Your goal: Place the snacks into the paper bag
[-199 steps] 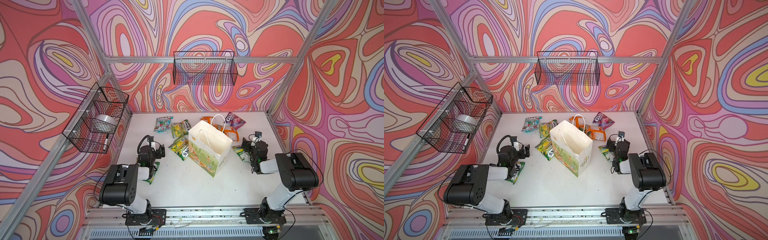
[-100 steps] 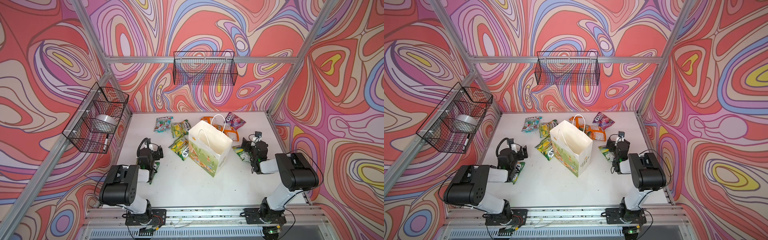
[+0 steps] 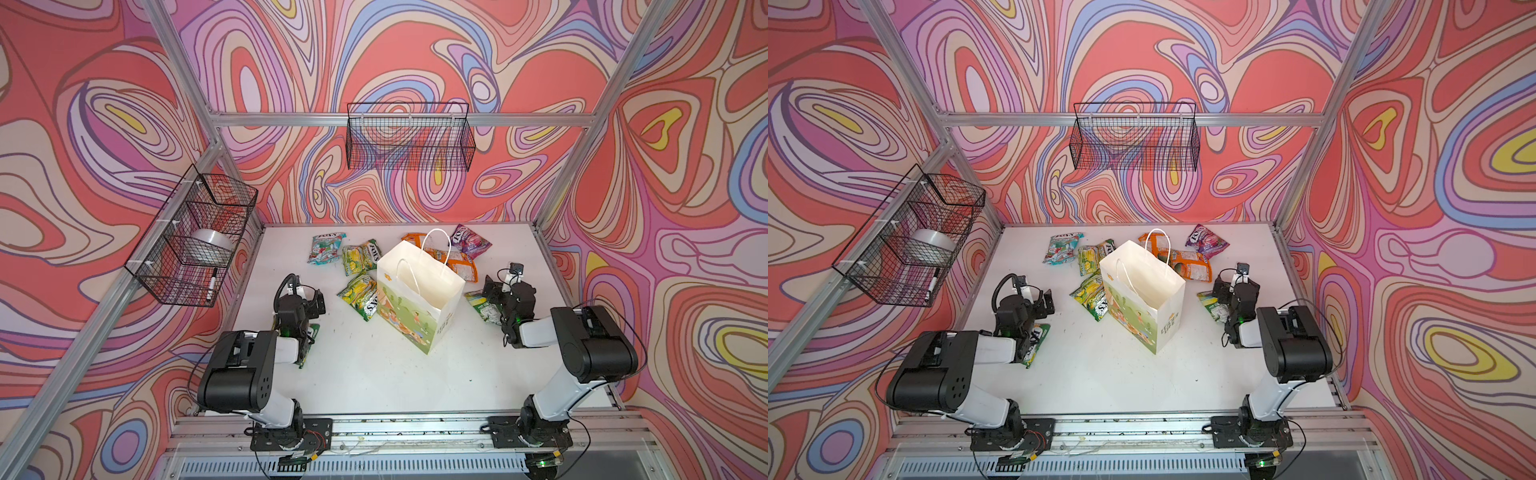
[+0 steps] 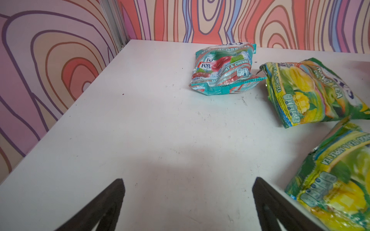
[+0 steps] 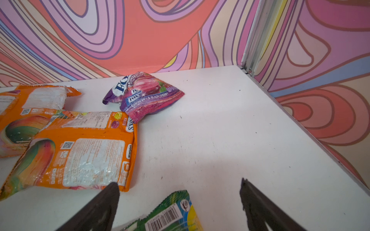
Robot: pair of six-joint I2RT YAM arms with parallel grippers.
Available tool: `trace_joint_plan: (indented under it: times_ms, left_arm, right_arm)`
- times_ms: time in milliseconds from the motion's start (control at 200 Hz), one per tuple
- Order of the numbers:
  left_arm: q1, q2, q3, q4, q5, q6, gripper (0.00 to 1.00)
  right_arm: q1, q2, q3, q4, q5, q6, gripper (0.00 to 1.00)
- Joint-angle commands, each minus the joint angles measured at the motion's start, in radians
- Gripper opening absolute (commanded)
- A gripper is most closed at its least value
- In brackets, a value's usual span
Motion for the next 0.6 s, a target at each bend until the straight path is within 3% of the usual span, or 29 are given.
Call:
trace_joint_plan:
  times_ms: [0, 85, 175, 245, 341, 411, 531, 596]
  left_arm:
    - [-0.006, -0.178, 0.042, -0.179, -0.092, -0.02, 1.0]
    - [-0.021, -0.348, 0.099, -0.422, -0.216, -0.197, 1.0]
    - [-0.021, -0.476, 0.21, -0.712, -0.234, -0.443, 1.0]
    - [-0.021, -0.523, 0.325, -0.976, -0.208, -0.521, 1.0]
    - [-0.02, -0.558, 0.449, -1.229, -0.161, -0.565, 1.0]
    - [-0.02, -0.591, 0.505, -1.339, -0.028, -0.556, 1.0]
    - [-0.02, -0.6, 0.578, -1.52, 0.139, -0.541, 1.0]
    - [-0.02, -0.595, 0.608, -1.624, 0.193, -0.546, 1.0]
  right_arm:
    - [0.007, -0.243, 0.092, -0.344, 0.089, 0.039, 0.98]
    - [0.007, -0.38, 0.245, -0.65, 0.241, 0.212, 0.98]
    - [0.007, -0.446, 0.411, -0.874, 0.28, 0.385, 0.99]
    - [0.002, -0.448, 0.539, -1.041, 0.303, 0.548, 0.98]
    - [-0.007, -0.442, 0.693, -1.129, 0.136, 0.539, 0.99]
    - [-0.007, -0.424, 0.796, -1.196, -0.013, 0.529, 0.98]
    - [0.016, -0.299, 1.042, -1.457, -0.272, 0.47, 0.92]
    - [0.071, -0.243, 1.146, -1.601, -0.318, 0.406, 0.93]
